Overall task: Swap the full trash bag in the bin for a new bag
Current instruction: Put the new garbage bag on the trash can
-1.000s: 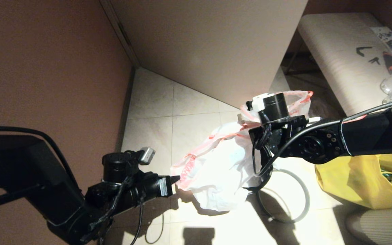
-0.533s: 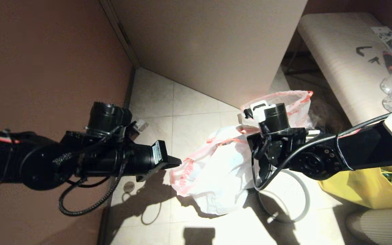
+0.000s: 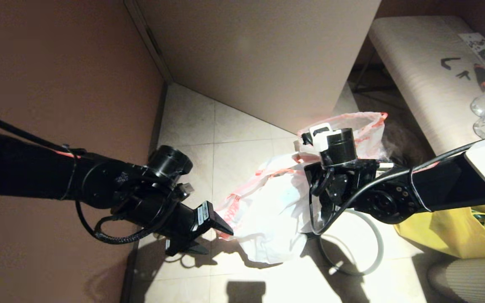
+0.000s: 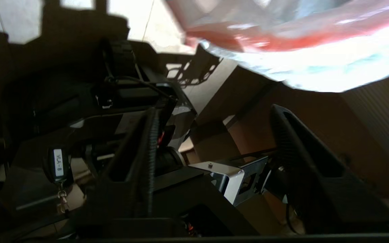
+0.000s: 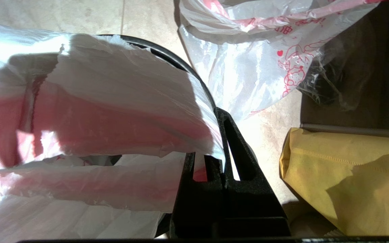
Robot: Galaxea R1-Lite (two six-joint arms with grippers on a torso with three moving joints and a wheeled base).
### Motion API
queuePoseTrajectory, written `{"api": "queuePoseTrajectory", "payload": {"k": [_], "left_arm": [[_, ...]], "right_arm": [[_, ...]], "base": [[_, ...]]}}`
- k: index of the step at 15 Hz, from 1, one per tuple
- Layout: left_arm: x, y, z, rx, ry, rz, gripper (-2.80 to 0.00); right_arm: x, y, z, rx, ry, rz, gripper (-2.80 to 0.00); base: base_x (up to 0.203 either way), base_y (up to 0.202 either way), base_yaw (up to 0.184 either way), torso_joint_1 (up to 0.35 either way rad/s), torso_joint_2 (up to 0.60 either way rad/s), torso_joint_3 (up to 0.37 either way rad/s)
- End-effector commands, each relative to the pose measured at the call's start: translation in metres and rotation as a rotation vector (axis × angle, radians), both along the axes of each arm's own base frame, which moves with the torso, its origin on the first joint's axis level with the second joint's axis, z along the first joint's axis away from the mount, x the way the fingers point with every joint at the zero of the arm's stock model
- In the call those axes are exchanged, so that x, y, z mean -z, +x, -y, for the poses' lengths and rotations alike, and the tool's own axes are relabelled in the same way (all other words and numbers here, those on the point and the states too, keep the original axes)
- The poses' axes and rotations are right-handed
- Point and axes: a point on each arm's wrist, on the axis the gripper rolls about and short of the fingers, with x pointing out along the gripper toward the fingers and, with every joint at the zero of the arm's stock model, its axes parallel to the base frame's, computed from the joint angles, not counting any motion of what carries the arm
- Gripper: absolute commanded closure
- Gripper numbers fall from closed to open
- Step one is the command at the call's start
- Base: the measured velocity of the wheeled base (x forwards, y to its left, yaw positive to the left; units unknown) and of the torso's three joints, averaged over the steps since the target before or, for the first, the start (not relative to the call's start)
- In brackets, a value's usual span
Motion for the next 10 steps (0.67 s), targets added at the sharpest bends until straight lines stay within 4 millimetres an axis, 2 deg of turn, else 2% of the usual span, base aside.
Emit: {"api": "queuePoseTrajectory", "payload": {"k": [1, 3, 6, 10], "left_arm": [[0.008, 0.007, -0.001, -0.023, -0.002, -0.030, -2.80], [0.008, 0.014, -0.004, -0.042, -0.059, -0.018, -2.80], [0.019, 0.028, -0.011, -0.096, -0.074, -0.041, -2.80], [0.027, 0.033, -0.011, -0.104, -0.070, -0.058, -2.80]], "right_arm": [[0.003, 0.000, -0.001, 0.002, -0.001, -0.004, 0.00], [0.005, 0.000, -0.002, 0.001, -0.001, -0.008, 0.00], [0.006, 0.000, -0.002, 0.000, -0.002, -0.010, 0.00], [0.006, 0.001, -0.002, 0.001, -0.004, -0.009, 0.00]], "base": [[0.000, 0.000, 0.000, 0.000, 0.00, 0.000], [0.000, 0.000, 0.000, 0.000, 0.00, 0.000], [0.000, 0.000, 0.000, 0.000, 0.00, 0.000], [0.000, 0.000, 0.000, 0.000, 0.00, 0.000]]}}
